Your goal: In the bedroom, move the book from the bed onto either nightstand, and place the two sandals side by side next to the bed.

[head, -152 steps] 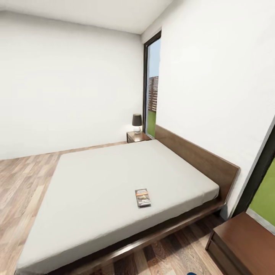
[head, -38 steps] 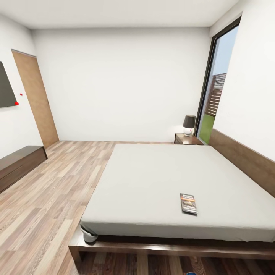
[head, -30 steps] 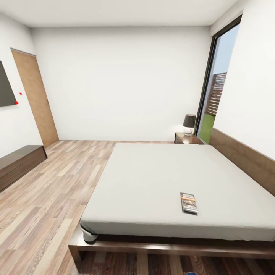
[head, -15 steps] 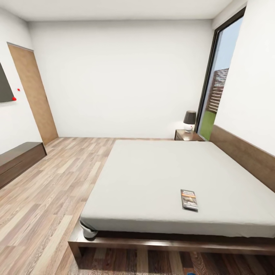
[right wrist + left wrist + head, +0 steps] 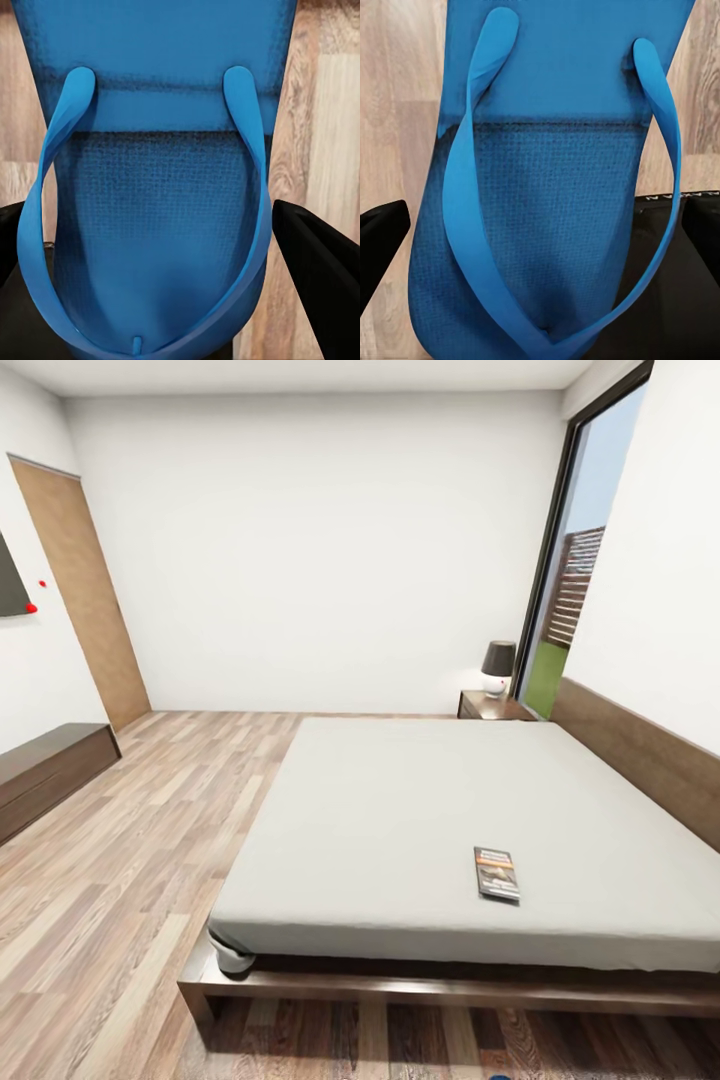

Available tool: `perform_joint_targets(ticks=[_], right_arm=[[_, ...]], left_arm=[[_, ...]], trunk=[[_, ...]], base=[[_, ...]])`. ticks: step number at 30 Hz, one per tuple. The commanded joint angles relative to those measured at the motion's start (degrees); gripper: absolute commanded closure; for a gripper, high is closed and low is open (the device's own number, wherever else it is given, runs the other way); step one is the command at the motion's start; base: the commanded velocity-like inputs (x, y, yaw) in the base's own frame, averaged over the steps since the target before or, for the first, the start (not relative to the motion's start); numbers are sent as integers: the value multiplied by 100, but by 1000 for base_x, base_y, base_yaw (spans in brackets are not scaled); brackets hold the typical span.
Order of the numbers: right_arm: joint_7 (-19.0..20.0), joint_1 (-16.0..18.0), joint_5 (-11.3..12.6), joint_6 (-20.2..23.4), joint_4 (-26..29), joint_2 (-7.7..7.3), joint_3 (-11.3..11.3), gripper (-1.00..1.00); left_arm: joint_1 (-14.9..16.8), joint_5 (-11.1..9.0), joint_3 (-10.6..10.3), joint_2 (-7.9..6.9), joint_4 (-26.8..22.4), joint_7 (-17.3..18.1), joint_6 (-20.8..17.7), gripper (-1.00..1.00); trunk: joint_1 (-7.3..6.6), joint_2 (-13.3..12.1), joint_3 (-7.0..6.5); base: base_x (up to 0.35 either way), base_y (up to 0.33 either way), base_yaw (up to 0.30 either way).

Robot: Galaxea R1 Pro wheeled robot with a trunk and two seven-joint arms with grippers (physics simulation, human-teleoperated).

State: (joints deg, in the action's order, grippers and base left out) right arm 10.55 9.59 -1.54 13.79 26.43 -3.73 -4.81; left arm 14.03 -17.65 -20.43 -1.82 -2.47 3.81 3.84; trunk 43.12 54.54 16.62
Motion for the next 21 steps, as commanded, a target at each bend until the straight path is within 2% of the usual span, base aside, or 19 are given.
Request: perform_joint_targets(ticks=[1, 9, 14, 17, 21], right_arm=[[46, 2, -6, 39, 12, 1, -42, 100], [60, 24, 30, 85, 12, -21, -52, 100], [61, 61, 33, 750, 44, -52, -83, 100], [60, 84, 32, 1019, 71, -61, -94, 100], [56, 167, 31, 1165, 78, -66, -108, 100]], left_arm=[[15, -51, -48, -2, 0, -2, -84, 100], [189, -51, -49, -3, -15, 17, -546, 100], [271, -53, -49, -3, -21, 22, -759, 100], [370, -49, -49, -4, -19, 29, -847, 100], [539, -48, -49, -8, -17, 36, -1003, 100]], trunk=[[23, 47, 35], [199, 368, 254], [309, 568, 391], [374, 689, 473], [462, 849, 582]], base=[[0, 0, 0], [0, 0, 0], [0, 0, 0], [0, 0, 0], [0, 0, 0]])
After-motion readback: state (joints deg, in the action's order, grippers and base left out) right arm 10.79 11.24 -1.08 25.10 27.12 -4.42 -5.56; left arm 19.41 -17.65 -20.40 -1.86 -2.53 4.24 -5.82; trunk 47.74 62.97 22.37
